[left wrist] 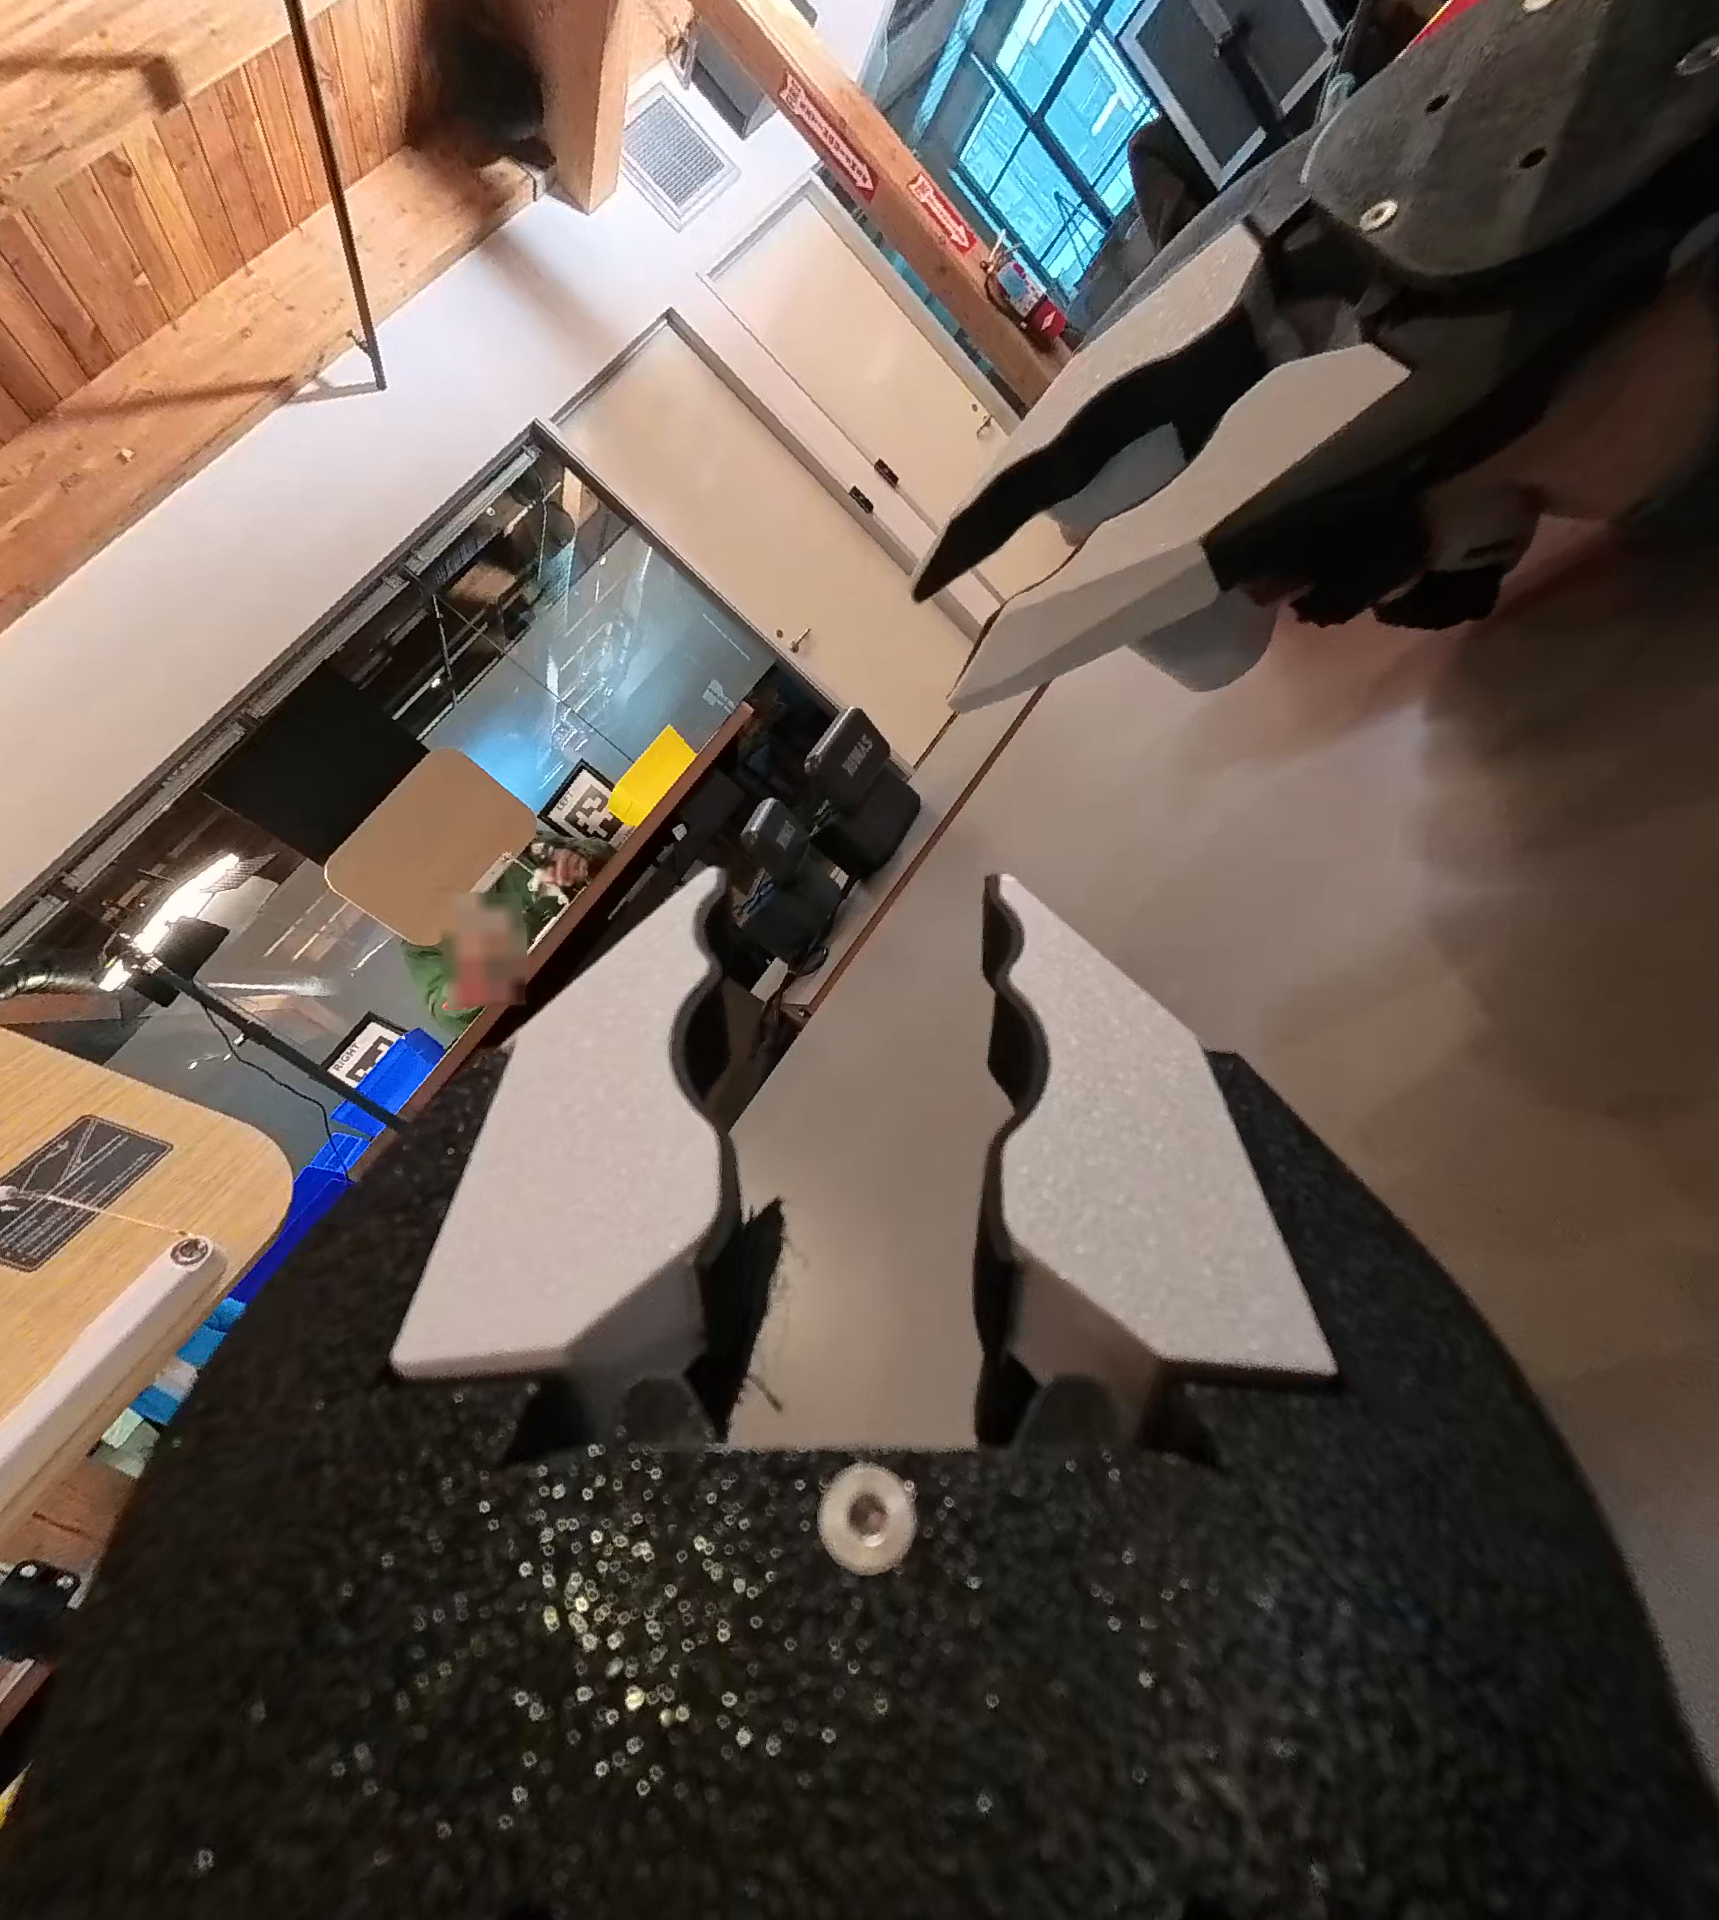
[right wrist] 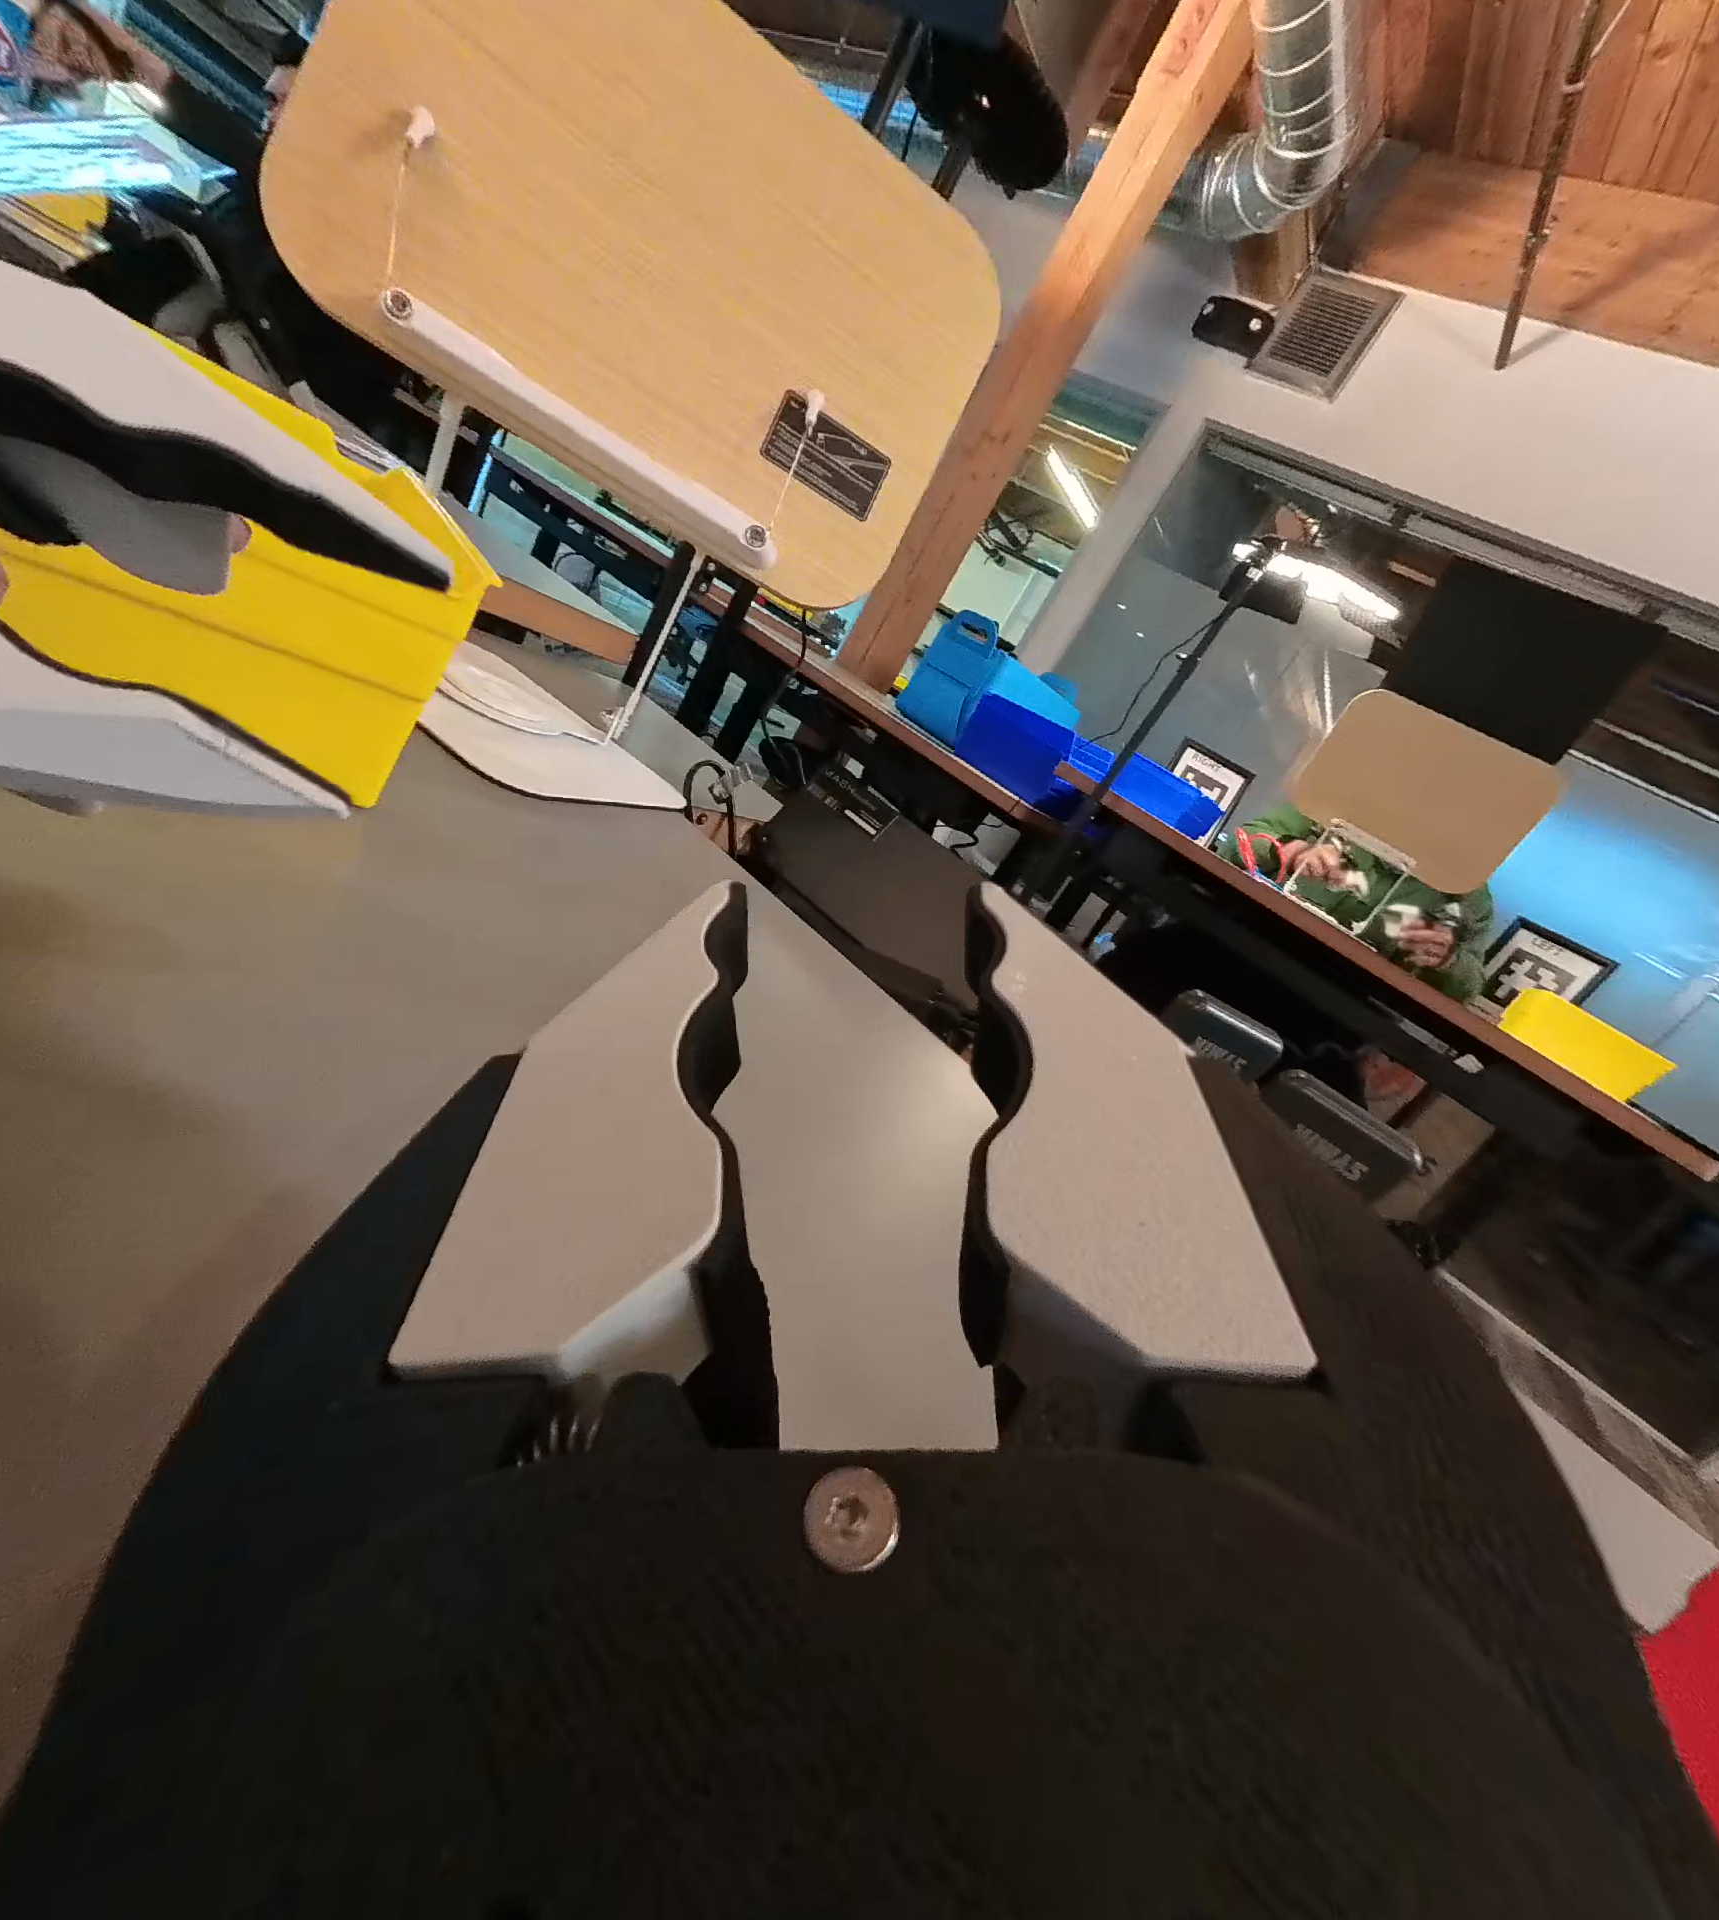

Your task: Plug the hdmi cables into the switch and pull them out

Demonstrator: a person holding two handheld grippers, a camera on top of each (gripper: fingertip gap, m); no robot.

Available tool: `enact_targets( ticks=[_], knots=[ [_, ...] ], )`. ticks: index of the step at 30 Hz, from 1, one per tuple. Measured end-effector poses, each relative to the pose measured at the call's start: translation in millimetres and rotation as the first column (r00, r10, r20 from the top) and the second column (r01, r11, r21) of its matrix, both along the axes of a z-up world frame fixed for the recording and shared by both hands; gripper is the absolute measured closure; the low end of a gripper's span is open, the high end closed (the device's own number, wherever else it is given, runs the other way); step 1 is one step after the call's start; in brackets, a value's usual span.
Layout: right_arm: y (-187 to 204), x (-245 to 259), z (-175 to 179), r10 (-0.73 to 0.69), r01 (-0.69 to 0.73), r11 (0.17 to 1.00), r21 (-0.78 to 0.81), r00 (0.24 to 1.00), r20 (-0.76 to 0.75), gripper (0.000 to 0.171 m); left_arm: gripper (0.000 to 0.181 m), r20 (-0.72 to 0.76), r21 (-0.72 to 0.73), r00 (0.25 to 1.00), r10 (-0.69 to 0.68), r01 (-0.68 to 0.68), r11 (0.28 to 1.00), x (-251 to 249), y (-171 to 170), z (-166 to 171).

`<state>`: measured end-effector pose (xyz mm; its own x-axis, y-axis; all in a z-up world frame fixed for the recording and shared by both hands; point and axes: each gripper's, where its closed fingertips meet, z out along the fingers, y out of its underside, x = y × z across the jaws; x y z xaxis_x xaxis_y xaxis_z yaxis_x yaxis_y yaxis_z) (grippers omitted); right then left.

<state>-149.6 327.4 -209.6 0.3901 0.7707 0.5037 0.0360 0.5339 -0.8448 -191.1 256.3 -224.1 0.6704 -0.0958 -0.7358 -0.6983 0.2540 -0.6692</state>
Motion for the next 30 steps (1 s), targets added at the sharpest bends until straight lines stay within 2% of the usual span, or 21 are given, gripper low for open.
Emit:
enact_targets(
  ticks=[8, 14, 26, 30],
  knots=[
    [9.8, -0.5, -3.1, -0.006, 0.006, 0.999, -0.042, 1.0, 0.0, 0.137, 0.136, -0.063, -0.012, 0.998, -0.031, 0.031, 0.999, 12.4, -1.5, -6.3],
    [10.4, 0.8, -2.4, -0.004, 0.004, 0.999, -0.047, 1.0, -0.008, 0.139, 0.136, -0.013, -0.029, 0.999, -0.038, 0.038, 0.999, 9.7, -0.5, -6.3],
    [6.5, 1.1, -6.6, -0.008, 0.008, 1.0, -0.006, 1.0, 0.028, 0.141, 0.136, -0.032, -0.051, 0.998, -0.06, 0.059, 0.997, 18.0, -1.8, -10.1],
    [8.2, 4.2, -4.0, -0.001, 0.001, 1.0, -0.026, 1.0, 0.006, 0.142, 0.133, 0.062, -0.084, 0.996, -0.059, 0.065, 0.994, 25.8, -7.5, 5.1]
  ],
)
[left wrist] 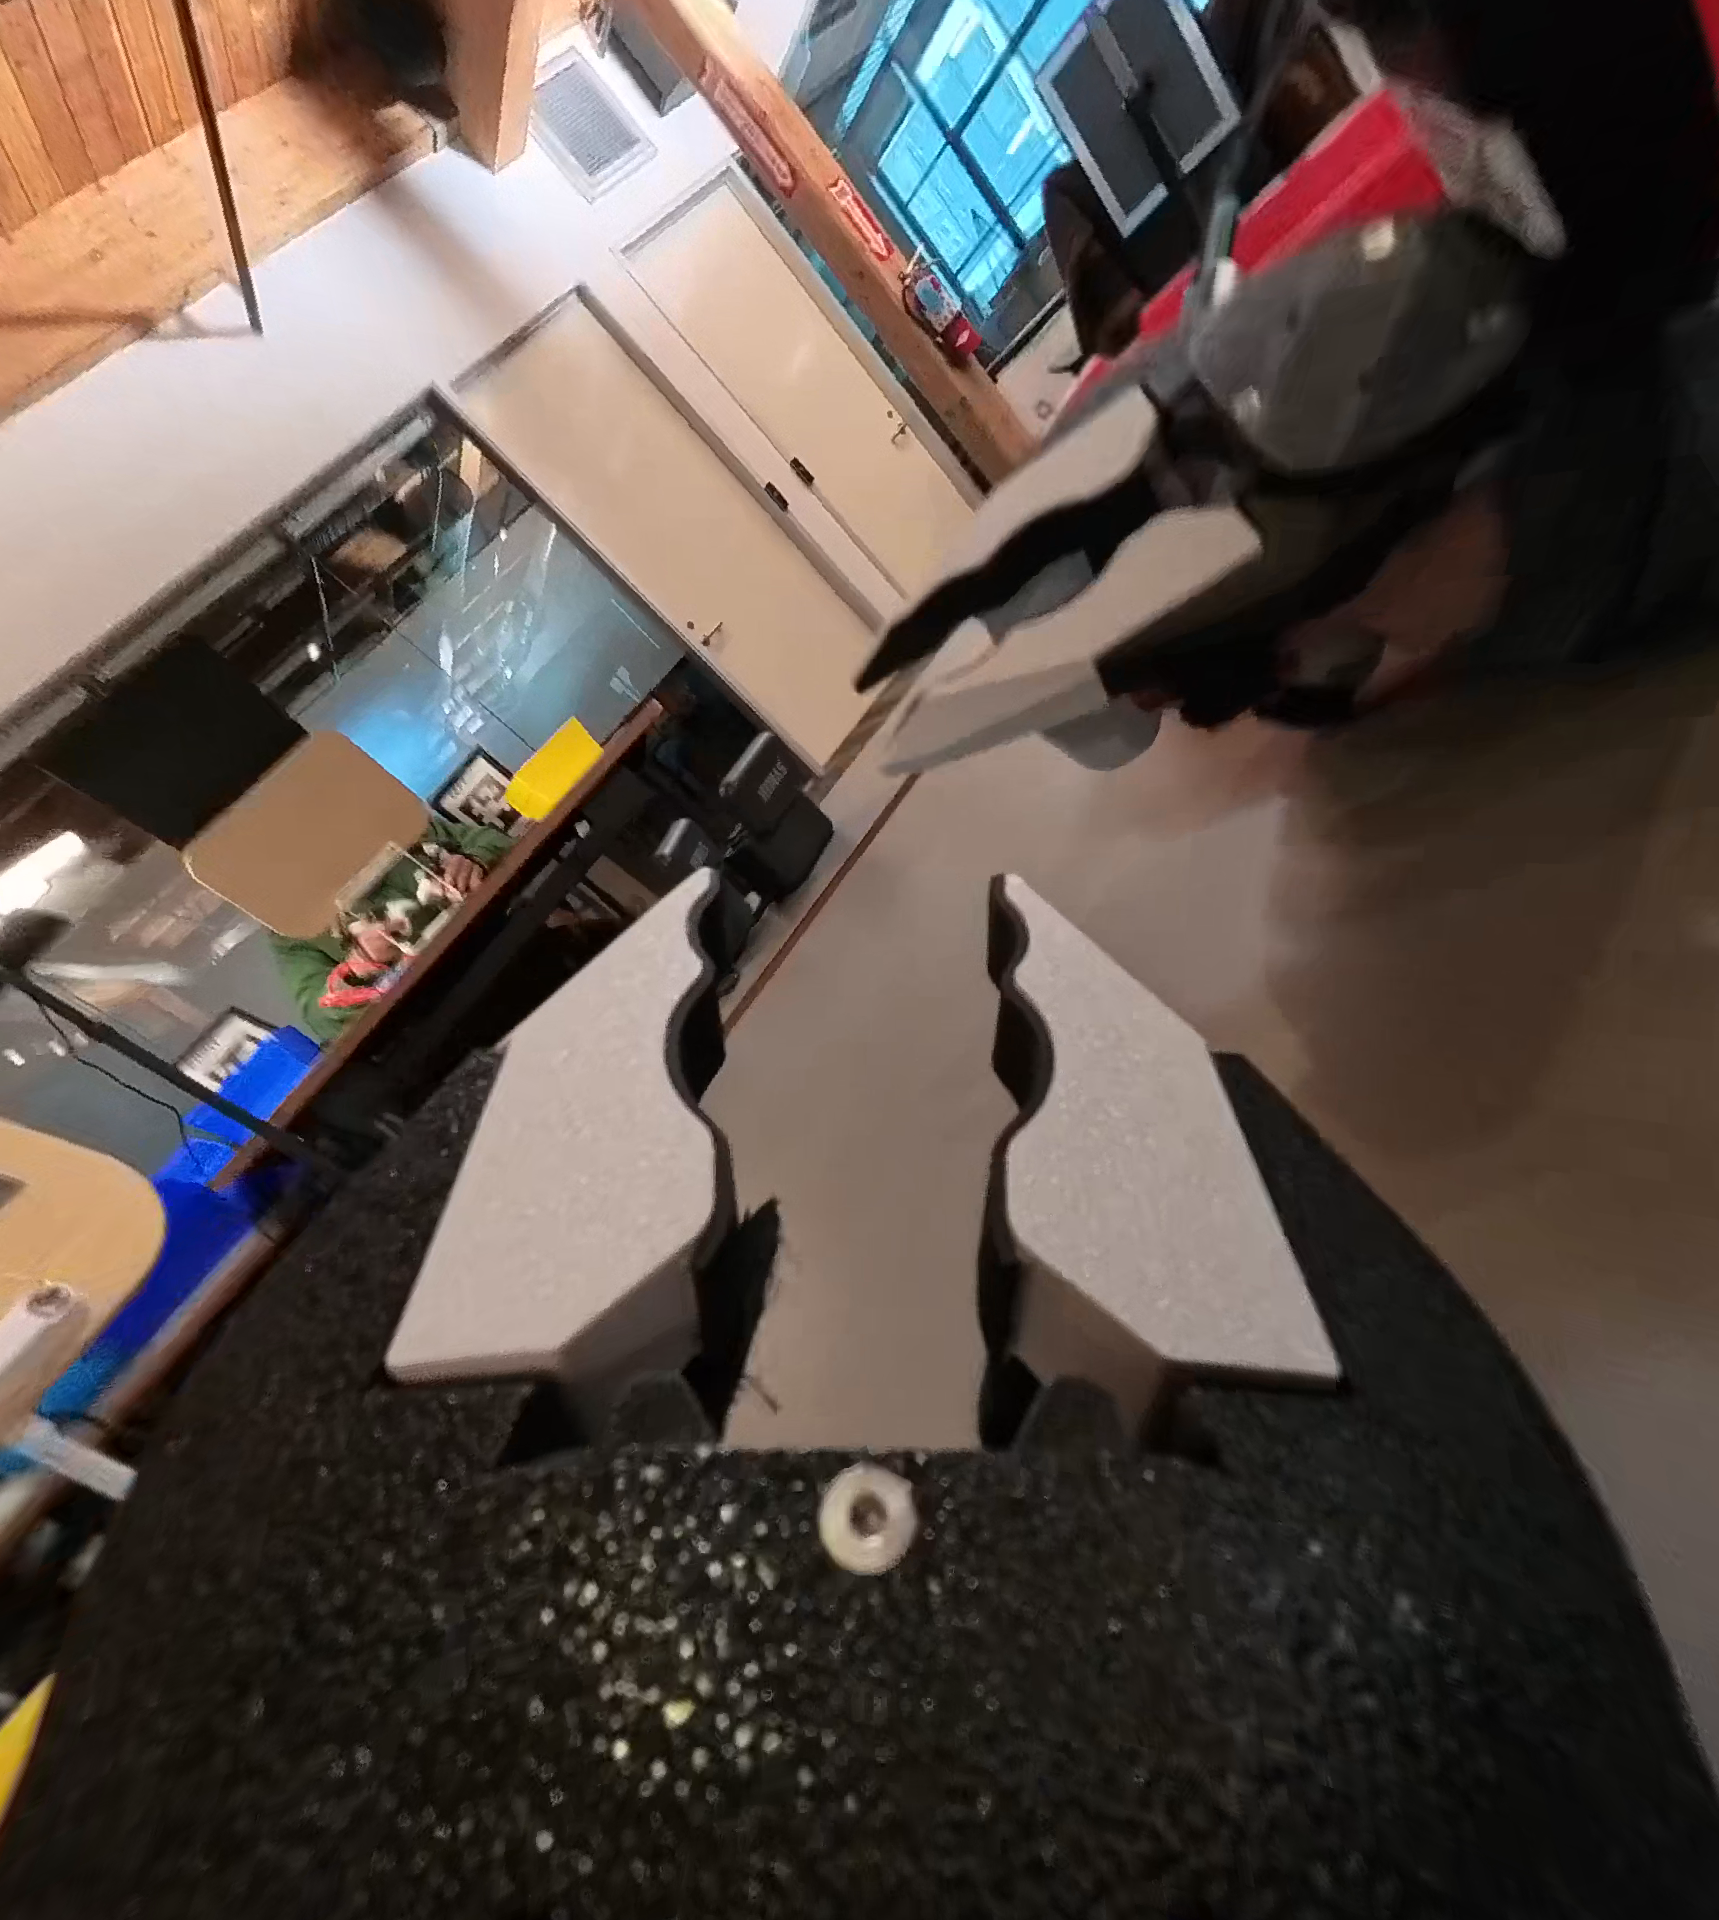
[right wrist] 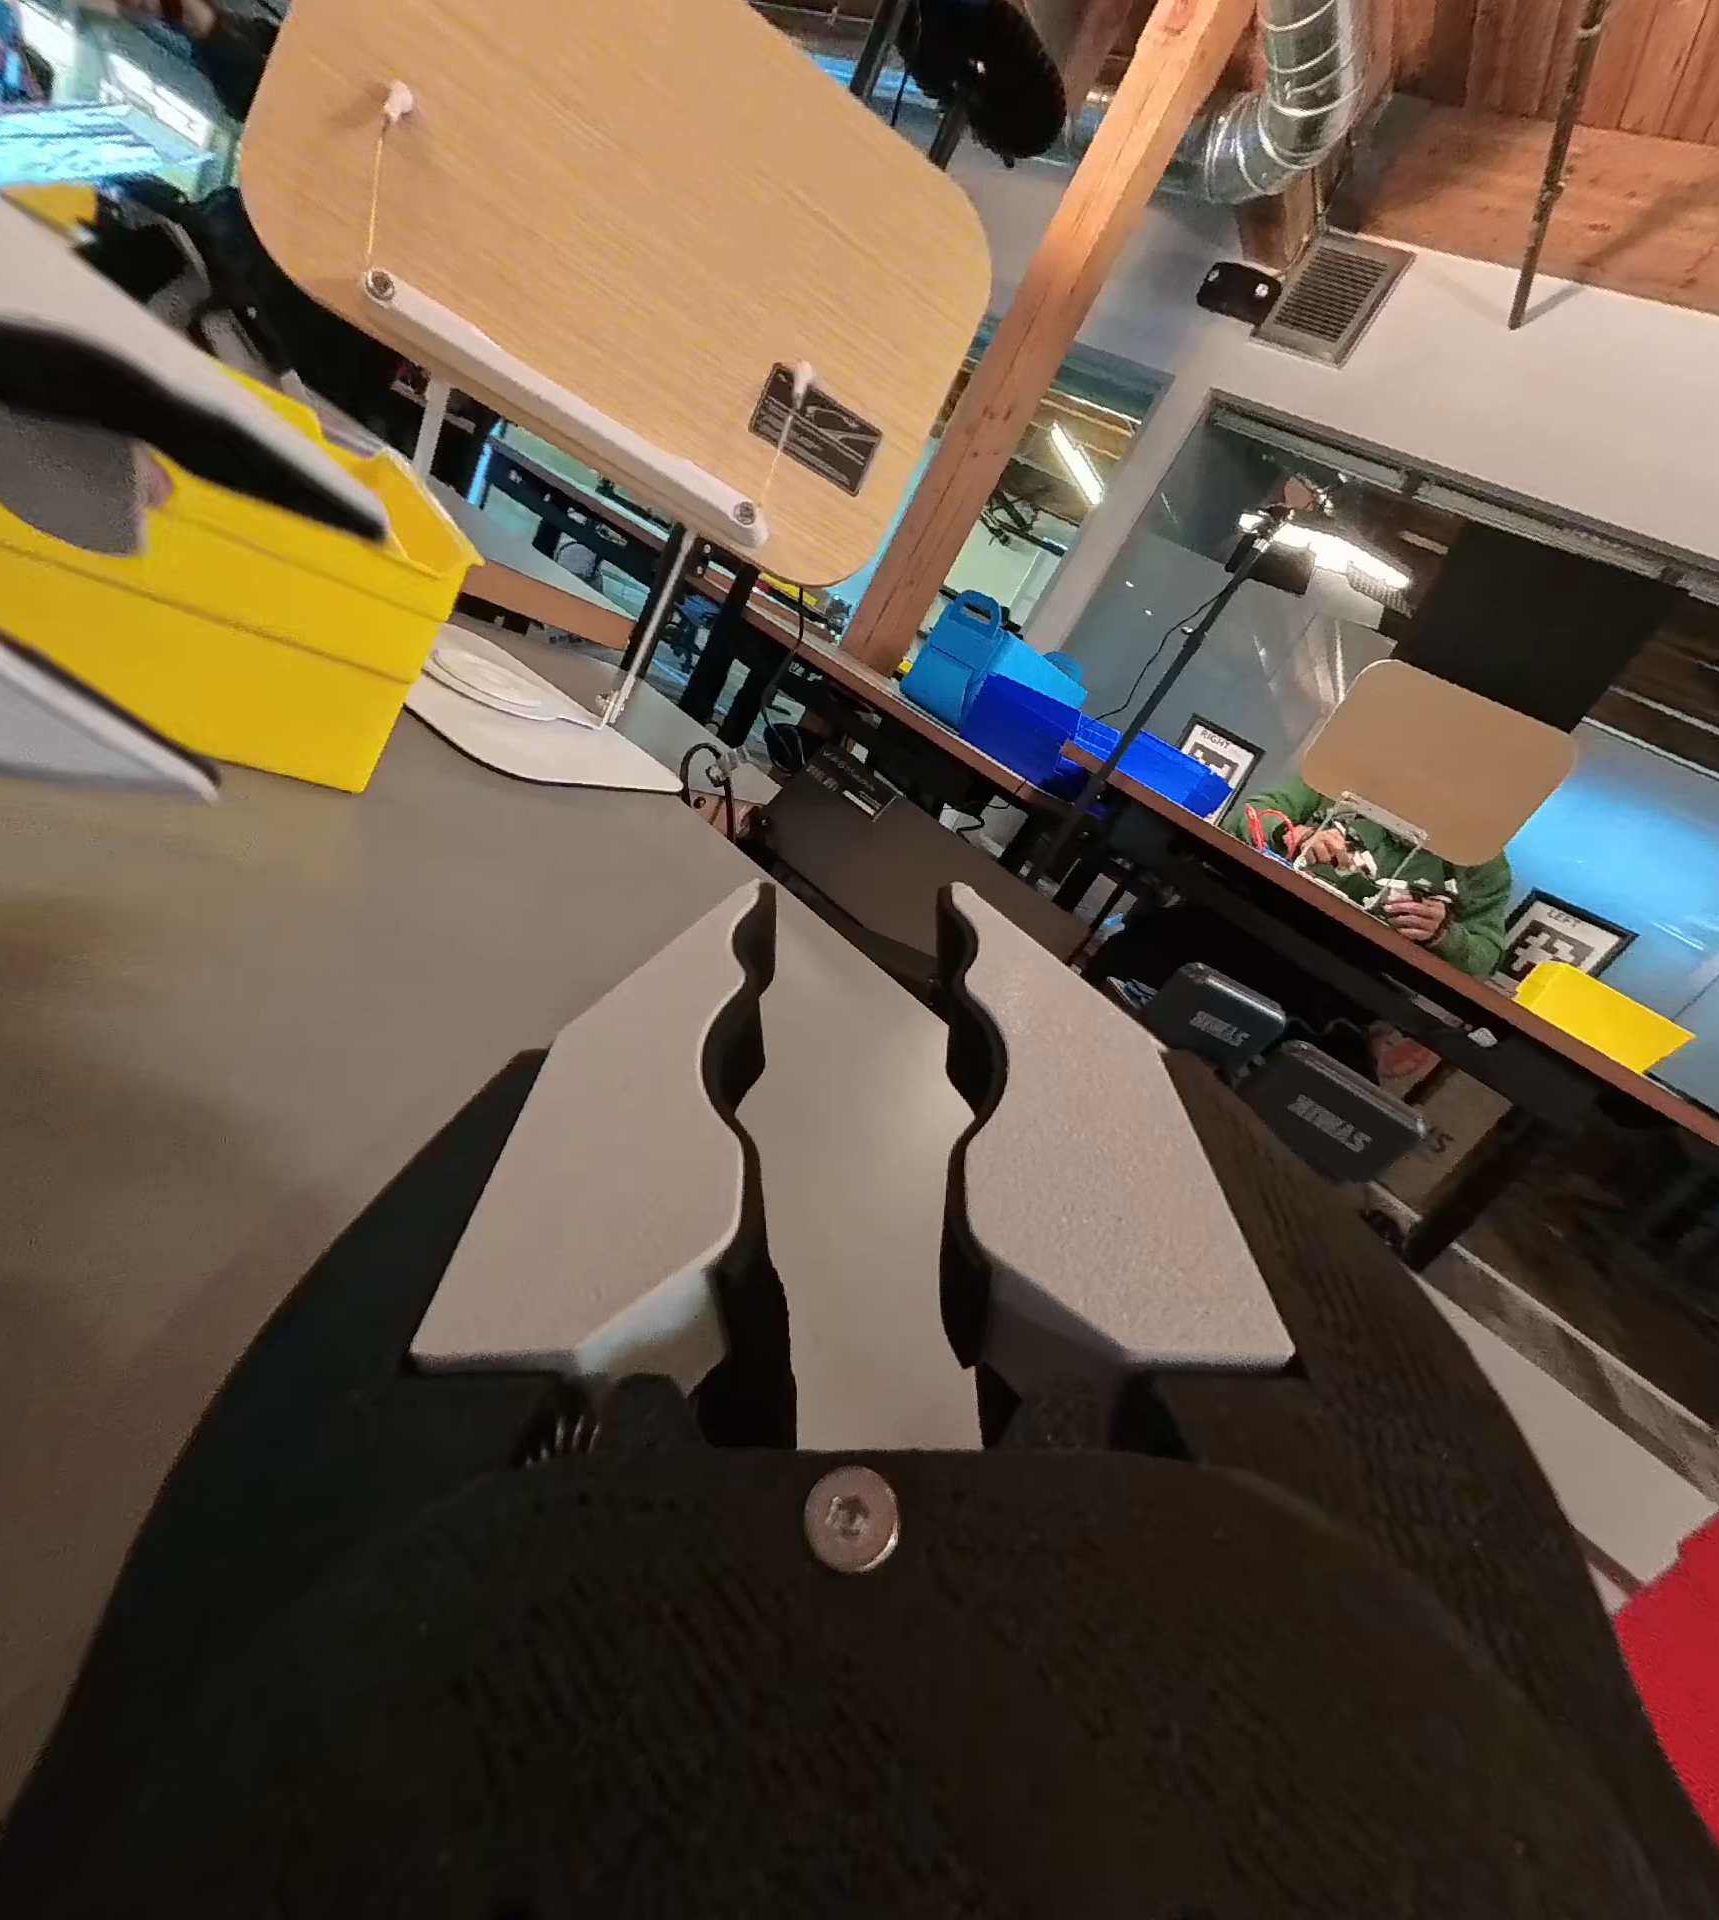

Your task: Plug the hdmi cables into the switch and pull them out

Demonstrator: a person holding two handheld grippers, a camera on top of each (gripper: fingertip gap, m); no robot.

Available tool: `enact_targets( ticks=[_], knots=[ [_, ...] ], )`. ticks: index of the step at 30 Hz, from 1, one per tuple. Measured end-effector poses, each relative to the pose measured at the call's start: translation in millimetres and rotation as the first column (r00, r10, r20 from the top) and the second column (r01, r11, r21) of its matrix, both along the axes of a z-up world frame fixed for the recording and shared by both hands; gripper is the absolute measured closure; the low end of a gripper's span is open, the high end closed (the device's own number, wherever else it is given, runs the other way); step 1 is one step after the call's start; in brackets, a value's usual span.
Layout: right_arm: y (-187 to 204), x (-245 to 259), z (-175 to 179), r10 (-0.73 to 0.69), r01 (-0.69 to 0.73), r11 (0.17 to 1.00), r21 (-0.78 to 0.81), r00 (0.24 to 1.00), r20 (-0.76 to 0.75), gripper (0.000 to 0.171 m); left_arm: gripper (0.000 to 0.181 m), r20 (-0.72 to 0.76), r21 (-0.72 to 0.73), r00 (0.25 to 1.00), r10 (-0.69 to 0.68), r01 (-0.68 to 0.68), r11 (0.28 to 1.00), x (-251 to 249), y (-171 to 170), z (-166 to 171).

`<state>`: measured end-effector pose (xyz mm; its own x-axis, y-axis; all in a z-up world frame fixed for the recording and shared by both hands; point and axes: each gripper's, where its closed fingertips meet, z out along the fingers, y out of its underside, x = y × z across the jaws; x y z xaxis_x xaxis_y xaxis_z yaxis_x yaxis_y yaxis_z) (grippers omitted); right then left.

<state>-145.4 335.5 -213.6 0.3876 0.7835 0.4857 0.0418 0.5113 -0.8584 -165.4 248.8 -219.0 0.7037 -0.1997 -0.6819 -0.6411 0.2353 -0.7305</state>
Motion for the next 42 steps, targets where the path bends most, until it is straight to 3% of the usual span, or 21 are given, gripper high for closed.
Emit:
enact_targets(
  ticks=[3, 6, 9, 11, 13, 17, 20, 23, 26, 29, 38, 42],
  knots=[
    [3.2, 4.4, 2.3, -0.006, 0.005, 1.0, -0.023, 1.0, -0.021, 0.142, 0.13, 0.133, -0.084, 0.988, 0.082, -0.071, 0.994, 0.0, -14.5, 40.3],
    [5.1, 5.2, 3.2, -0.008, 0.007, 0.999, -0.035, 1.0, -0.03, 0.142, 0.136, 0.072, -0.162, 0.964, 0.255, -0.241, 0.957, -43.8, -28.6, 76.4],
    [3.8, 3.6, 2.0, -0.006, 0.005, 1.0, -0.024, 1.0, -0.018, 0.143, 0.138, -0.032, -0.35, 0.905, 0.424, -0.407, 0.844, -120.3, -34.1, 85.9],
    [2.6, 2.6, 1.1, -0.004, 0.003, 1.0, -0.015, 1.0, -0.01, 0.143, 0.134, -0.13, -0.505, 0.86, 0.493, -0.485, 0.714, -174.4, -36.0, 72.6],
    [1.9, 2.3, 0.8, -0.002, 0.002, 1.0, -0.011, 1.0, -0.007, 0.143, 0.134, -0.259, -0.653, 0.858, 0.444, -0.494, 0.573, -212.2, -41.0, 47.1],
    [1.4, 2.2, 0.8, 0.001, -0.001, 1.0, -0.011, 1.0, -0.006, 0.143, 0.13, -0.419, -0.796, 0.893, 0.162, -0.448, 0.408, -239.3, -50.8, -0.8],
    [0.1, 1.3, 0.0, 0.006, -0.006, 1.0, -0.002, 1.0, 0.002, 0.143, 0.127, -0.424, -0.866, 0.906, -0.008, -0.403, 0.295, -238.7, -54.3, -32.9],
    [-1.0, 0.0, -1.1, 0.008, -0.008, 1.0, 0.006, 1.0, 0.011, 0.143, 0.122, -0.433, -0.9, 0.889, -0.149, -0.416, 0.133, -243.6, -67.6, -61.9],
    [-1.4, -0.8, -1.8, 0.009, -0.01, 1.0, 0.012, 1.0, 0.017, 0.143, 0.13, -0.438, -0.896, 0.874, -0.21, -0.443, 0.024, -250.6, -73.5, -81.8],
    [-1.6, -1.9, -2.6, 0.01, -0.011, 1.0, 0.017, 1.0, 0.025, 0.143, 0.124, -0.383, -0.906, 0.887, -0.259, -0.415, -0.08, -247.3, -82.0, -97.1],
    [-5.2, -5.1, -6.2, 0.018, -0.02, 0.999, 0.043, 0.998, 0.054, 0.143, 0.093, -0.431, -0.888, 0.854, -0.292, -0.46, -0.032, -253.1, -66.9, -98.2],
    [-6.8, -6.8, -8.1, 0.019, -0.023, 0.998, 0.056, 0.997, 0.07, 0.143, 0.075, -0.5, -0.863, 0.846, -0.185, -0.505, 0.017, -269.1, -49.4, -94.5]
  ],
)
